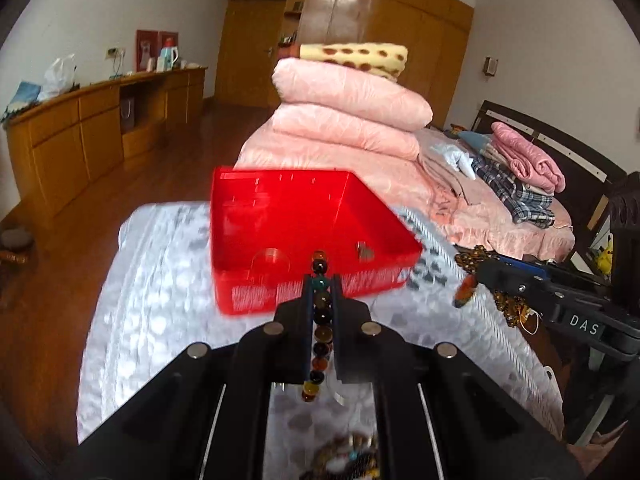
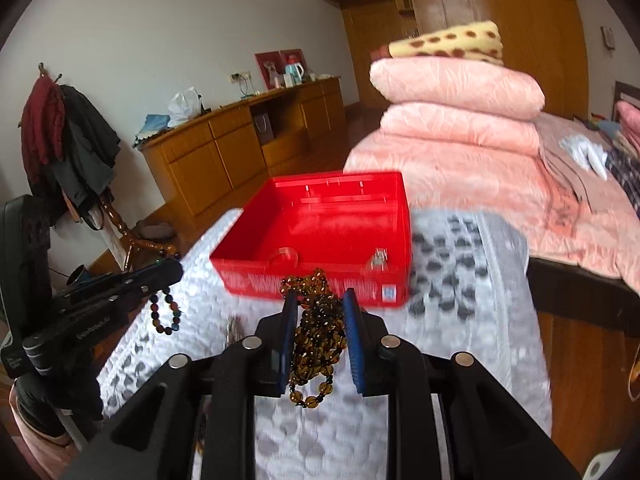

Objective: Organize jewelry
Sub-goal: 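Carry the bracelet into the red tin with the left tool while the right tool releases the amber strand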

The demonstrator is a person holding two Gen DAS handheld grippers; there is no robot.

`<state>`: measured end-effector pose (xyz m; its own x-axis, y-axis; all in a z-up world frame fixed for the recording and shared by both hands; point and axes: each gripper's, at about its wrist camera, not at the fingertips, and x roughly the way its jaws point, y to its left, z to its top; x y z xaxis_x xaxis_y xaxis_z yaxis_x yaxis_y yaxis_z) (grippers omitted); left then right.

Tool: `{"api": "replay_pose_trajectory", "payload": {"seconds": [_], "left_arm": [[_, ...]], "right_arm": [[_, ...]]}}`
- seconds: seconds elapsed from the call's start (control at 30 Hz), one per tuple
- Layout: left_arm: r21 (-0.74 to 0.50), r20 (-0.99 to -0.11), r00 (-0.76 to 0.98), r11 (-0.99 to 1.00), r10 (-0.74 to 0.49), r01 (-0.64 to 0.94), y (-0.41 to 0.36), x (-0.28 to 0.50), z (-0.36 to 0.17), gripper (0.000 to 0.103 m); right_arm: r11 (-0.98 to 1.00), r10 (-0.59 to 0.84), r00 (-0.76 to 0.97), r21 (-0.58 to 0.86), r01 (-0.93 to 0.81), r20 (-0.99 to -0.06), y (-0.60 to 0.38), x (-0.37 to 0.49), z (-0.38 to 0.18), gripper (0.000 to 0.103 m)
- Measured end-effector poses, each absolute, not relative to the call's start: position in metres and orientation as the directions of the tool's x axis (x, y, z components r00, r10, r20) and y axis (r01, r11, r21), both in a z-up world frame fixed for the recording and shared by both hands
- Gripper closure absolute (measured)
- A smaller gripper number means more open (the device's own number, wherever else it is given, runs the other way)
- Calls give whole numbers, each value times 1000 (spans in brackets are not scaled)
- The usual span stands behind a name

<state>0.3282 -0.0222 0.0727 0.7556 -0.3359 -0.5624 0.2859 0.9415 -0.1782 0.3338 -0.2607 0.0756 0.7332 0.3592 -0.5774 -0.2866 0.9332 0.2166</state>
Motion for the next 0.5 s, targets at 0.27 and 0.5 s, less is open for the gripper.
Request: {"api": "replay_pose_trajectory", "payload": {"seconds": [0.27, 0.5], "left_arm": [[-168, -559, 756, 939, -341, 299, -40, 395, 89, 96], [-168, -611, 725, 947, -318, 273, -48, 446, 63, 96]], "right_arm": [[927, 374, 736, 222, -302, -564, -253, 399, 90, 80], [927, 375, 692, 248, -281, -617, -247, 450, 61, 80]]}}
